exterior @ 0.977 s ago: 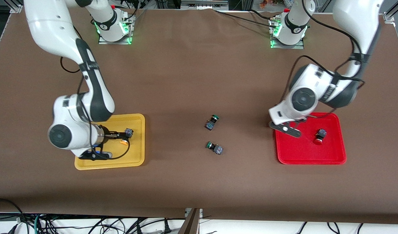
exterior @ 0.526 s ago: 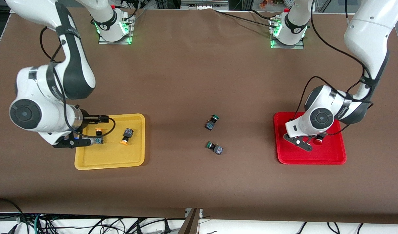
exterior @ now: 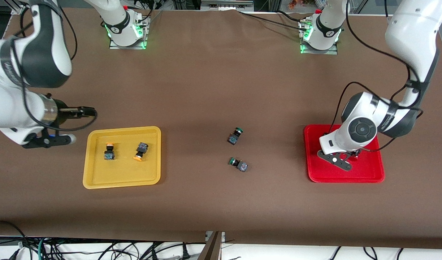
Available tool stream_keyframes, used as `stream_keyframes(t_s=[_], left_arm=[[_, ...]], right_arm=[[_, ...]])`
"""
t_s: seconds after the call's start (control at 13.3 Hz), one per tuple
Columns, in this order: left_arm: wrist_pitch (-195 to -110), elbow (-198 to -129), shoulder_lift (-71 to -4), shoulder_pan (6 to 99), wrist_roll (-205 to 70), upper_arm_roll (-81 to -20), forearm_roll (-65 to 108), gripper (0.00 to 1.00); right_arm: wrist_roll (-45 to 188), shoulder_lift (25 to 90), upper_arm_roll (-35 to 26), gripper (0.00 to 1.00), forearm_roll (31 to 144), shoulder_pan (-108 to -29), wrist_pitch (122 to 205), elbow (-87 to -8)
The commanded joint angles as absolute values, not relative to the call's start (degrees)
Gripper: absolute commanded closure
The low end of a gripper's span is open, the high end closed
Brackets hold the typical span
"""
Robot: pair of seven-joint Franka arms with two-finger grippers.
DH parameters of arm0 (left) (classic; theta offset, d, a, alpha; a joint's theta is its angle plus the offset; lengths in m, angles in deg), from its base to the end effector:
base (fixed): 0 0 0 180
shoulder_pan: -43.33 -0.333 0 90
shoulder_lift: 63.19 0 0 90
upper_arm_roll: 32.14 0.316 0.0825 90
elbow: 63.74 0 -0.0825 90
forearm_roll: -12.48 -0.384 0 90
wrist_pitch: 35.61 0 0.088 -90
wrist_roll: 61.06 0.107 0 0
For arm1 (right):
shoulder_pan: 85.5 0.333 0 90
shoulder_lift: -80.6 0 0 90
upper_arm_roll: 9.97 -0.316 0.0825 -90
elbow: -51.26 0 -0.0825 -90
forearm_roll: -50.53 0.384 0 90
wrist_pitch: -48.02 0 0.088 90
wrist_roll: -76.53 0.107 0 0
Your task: Place red and yellow buttons in trays
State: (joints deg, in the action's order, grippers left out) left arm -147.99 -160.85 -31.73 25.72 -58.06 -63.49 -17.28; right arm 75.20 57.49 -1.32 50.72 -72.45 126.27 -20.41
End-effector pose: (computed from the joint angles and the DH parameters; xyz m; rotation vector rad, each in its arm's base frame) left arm 0.6448 -0.0871 0.3000 -2.8473 0.7252 0.2377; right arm 0.6391 0.0682 0.5162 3.0424 0.1579 -0.4331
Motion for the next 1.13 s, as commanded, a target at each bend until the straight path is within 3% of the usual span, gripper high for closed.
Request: stream_keyframes(t_s=[0.0, 0.3, 0.45, 0.6, 0.75, 0.98, 1.05], left_arm=[[-135.9, -154.1, -37.5, 25.8, -57.3, -65.6, -9.8, 0.0], [-119.1, -137.2, -37.6, 25.9, -57.3, -67.5, -2.6, 0.0], [-118.8, -137.0, -42.2, 26.6, -57.5, -65.7, -1.0, 0.0], [-121.5, -137.5, -47.3, 35.1, -57.1, -52.6, 1.4, 0.0], [-128.9, -143.4, -53.4, 43.5, -57.3, -39.6, 4.5, 0.0], [-135.6, -159.1, -64.7, 50.7, -57.6, -29.7, 9.9, 0.0], [-137.0, -162.4, -66.8, 50.9, -57.2, -29.5, 9.9, 0.0]], right_arm=[[74.4, 63.6, -2.2, 0.0, 50.7, -72.9, 125.0, -21.5], [74.0, 70.6, -3.5, 0.0, 50.3, -76.3, 120.6, -23.8], [74.1, 75.0, -5.2, 0.0, 50.3, -79.3, 121.1, -27.6], [74.1, 77.5, -5.7, 0.0, 48.2, -79.6, 121.7, -30.8], [74.2, 80.8, -7.8, 0.0, 47.9, -81.6, 121.8, -33.5], [74.1, 82.3, -10.1, 0.0, 46.4, -82.4, 121.6, -35.5], [74.1, 82.1, -10.1, 0.0, 46.5, -82.3, 121.2, -35.3]])
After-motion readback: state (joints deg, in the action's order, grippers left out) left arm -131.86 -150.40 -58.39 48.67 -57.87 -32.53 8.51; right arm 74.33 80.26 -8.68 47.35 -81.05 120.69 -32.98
